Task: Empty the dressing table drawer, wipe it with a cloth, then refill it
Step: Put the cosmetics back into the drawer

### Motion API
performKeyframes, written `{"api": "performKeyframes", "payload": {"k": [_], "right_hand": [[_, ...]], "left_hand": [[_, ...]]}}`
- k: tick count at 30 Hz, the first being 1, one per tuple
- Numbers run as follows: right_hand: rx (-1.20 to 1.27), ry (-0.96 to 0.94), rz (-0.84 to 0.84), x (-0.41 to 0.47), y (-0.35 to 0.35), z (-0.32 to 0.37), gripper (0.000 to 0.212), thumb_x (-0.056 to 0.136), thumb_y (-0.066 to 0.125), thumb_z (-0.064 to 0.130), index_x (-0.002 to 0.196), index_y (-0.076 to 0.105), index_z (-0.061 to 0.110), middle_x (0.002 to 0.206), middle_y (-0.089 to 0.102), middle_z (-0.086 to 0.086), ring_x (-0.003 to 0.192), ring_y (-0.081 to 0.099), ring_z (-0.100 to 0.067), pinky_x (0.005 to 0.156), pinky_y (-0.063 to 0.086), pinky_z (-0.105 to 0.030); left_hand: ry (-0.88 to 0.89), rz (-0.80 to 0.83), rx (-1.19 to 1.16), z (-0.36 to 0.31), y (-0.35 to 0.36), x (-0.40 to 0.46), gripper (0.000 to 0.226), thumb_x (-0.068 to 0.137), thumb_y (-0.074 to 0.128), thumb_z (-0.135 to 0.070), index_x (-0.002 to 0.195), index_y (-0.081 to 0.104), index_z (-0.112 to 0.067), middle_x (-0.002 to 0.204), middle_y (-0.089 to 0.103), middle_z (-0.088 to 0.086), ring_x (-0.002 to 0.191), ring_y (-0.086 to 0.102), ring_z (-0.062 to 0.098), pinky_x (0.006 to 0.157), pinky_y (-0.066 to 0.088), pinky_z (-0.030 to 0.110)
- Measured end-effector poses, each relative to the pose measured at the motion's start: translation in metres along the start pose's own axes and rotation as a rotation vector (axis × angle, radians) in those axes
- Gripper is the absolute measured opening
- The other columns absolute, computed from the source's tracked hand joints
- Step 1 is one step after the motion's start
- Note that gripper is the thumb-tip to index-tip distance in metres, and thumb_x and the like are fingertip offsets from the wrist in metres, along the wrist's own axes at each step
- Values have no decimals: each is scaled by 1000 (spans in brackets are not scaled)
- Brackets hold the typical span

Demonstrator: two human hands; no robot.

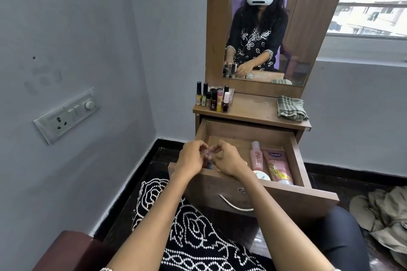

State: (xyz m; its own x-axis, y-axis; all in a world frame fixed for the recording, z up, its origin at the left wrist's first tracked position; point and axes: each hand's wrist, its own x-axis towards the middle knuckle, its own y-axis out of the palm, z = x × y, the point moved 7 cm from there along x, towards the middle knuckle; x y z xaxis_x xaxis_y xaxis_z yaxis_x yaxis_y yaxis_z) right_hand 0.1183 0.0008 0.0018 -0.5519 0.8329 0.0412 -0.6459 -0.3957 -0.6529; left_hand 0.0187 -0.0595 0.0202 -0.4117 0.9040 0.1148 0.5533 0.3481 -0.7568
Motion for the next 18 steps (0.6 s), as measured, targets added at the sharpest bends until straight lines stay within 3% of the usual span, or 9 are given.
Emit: {"api": "performKeyframes", "payload": {"k": [3,7,13,18], "right_hand": [[-25,7,20,-2,0,-2,16,82,71,15,90,57,17,102,64,-3,87,52,-9,69,35,-13],[-24,34,65,-4,1,-4,22,78,75,11,97,65,6,97,63,-5,84,54,-11,54,35,-6],[-13,79,108,-3,3,-6,24,79,75,17,98,66,7,90,61,0,80,54,-9,50,37,-1],[-32,78,109,-1,5,-7,23,79,74,21,97,68,8,101,68,-7,85,56,-10,57,37,-4]], "left_hand": [[-28,8,32,0,0,-3,22,87,57,-6,105,66,-14,108,66,5,101,60,22,80,42,26],[-76,17,84,-2,1,-7,21,87,53,-3,98,67,-13,106,66,7,97,62,24,81,47,31],[-132,33,185,-6,1,-11,18,87,54,-4,99,66,-10,108,64,11,98,61,28,80,50,35],[-174,78,221,-8,2,-12,20,86,60,-8,105,65,-6,115,61,15,106,59,32,86,50,39]]}}
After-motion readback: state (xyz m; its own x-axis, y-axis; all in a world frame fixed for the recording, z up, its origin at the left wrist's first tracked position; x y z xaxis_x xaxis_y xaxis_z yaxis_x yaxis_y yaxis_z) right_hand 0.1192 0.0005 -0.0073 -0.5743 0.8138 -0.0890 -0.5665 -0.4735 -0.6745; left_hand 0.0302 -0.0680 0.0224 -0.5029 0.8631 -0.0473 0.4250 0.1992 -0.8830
